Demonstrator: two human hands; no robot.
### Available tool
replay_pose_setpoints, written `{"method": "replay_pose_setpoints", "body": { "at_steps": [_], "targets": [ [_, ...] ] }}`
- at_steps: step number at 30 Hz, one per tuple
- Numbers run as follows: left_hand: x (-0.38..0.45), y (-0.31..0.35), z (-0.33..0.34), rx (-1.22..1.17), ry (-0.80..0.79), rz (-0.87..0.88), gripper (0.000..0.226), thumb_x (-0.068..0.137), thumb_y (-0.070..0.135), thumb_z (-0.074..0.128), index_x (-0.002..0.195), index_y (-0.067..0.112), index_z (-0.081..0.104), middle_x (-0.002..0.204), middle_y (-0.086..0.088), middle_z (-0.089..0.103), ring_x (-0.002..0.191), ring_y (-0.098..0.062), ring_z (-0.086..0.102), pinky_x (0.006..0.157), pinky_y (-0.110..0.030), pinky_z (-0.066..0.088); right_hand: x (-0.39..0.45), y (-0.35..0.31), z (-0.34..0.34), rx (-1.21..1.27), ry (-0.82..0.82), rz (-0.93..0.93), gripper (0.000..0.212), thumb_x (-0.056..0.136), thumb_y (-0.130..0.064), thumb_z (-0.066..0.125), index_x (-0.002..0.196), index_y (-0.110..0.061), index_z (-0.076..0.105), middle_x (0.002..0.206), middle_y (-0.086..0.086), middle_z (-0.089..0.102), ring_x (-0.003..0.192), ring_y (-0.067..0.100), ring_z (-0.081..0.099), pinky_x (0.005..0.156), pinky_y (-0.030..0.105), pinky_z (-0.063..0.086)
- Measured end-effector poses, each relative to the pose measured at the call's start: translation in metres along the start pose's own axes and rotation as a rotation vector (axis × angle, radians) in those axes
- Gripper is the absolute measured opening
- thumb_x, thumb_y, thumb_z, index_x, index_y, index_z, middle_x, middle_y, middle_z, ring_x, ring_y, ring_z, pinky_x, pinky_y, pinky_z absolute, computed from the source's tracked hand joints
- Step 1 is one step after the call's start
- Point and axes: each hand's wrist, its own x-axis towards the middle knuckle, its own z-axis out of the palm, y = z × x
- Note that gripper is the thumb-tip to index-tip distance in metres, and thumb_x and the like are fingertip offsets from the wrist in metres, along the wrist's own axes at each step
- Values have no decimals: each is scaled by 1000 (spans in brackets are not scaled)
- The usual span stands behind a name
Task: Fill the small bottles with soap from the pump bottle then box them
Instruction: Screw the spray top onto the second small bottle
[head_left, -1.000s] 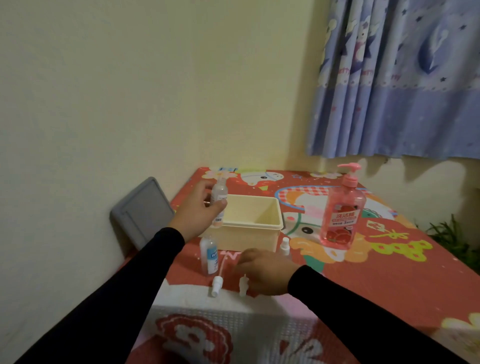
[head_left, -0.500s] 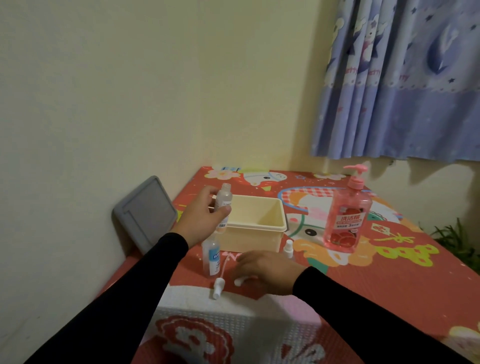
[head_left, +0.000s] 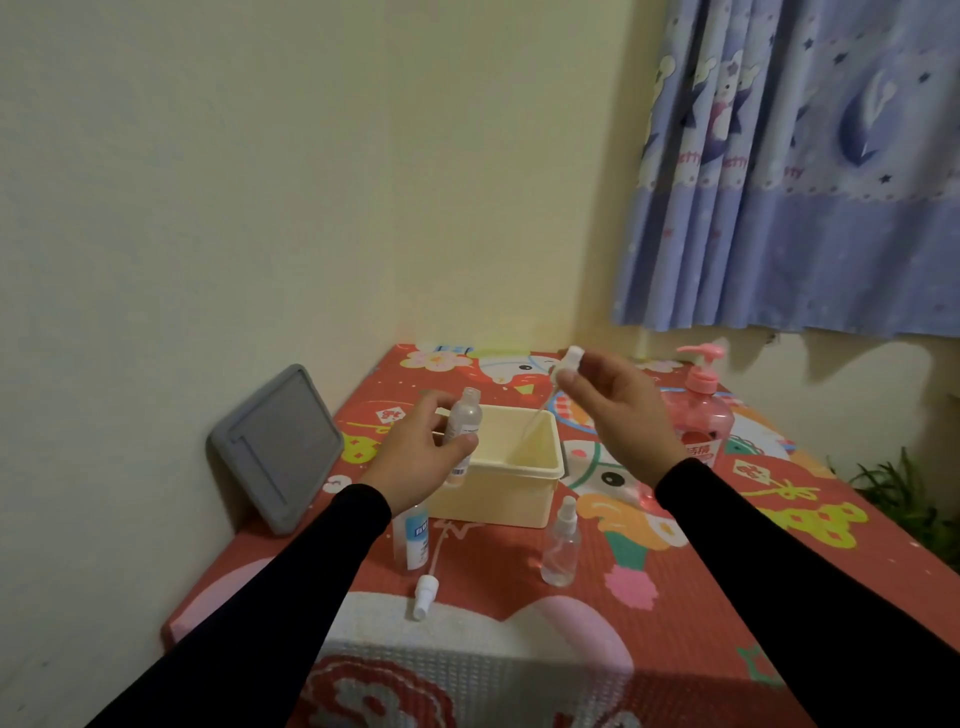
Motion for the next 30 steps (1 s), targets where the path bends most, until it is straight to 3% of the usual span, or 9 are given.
{"method": "replay_pose_setpoints", "body": {
  "at_steps": [5, 11, 16, 23, 30],
  "targets": [
    [-2, 6, 9, -4, -26, 11, 27, 89, 26, 65, 110, 31, 47, 99, 3, 69, 86, -16, 67, 64, -21, 48, 11, -1, -8, 288, 186, 96, 18, 93, -20, 60, 109, -13, 65, 97, 0, 72, 92, 10, 66, 85, 25, 53],
    [-3, 12, 18, 4, -47, 27, 27, 88, 22, 65, 109, 26, 48, 98, 3, 68, 84, -15, 66, 56, -11, 48, 18, -1, -5, 448, 260, 154, 20, 94, -24, 59, 109, -12, 64, 95, -3, 70, 94, 10, 65, 82, 25, 50],
    [-3, 16, 21, 23, -64, 41, 28, 88, 23, 65, 110, 26, 48, 97, 8, 67, 85, -13, 65, 61, -13, 49, 21, -1, -1, 454, 257, 147, 11, 94, -22, 59, 101, -17, 66, 97, -1, 70, 96, 12, 65, 84, 25, 51],
    [-3, 19, 23, 4, -88, 52, 28, 89, 23, 65, 112, 25, 48, 98, 7, 68, 85, -10, 64, 62, -12, 48, 19, 5, 3, 384, 223, 145, 30, 92, -22, 61, 117, -5, 62, 98, 0, 71, 96, 13, 65, 89, 29, 51],
    [0, 22, 27, 3, -104, 64, 30, 89, 26, 64, 114, 27, 49, 101, 5, 68, 87, -11, 64, 64, -12, 47, 13, 7, 9, 251, 104, 145, 27, 92, -21, 61, 116, -7, 64, 104, 4, 72, 94, 12, 67, 83, 23, 54]
  ]
}}
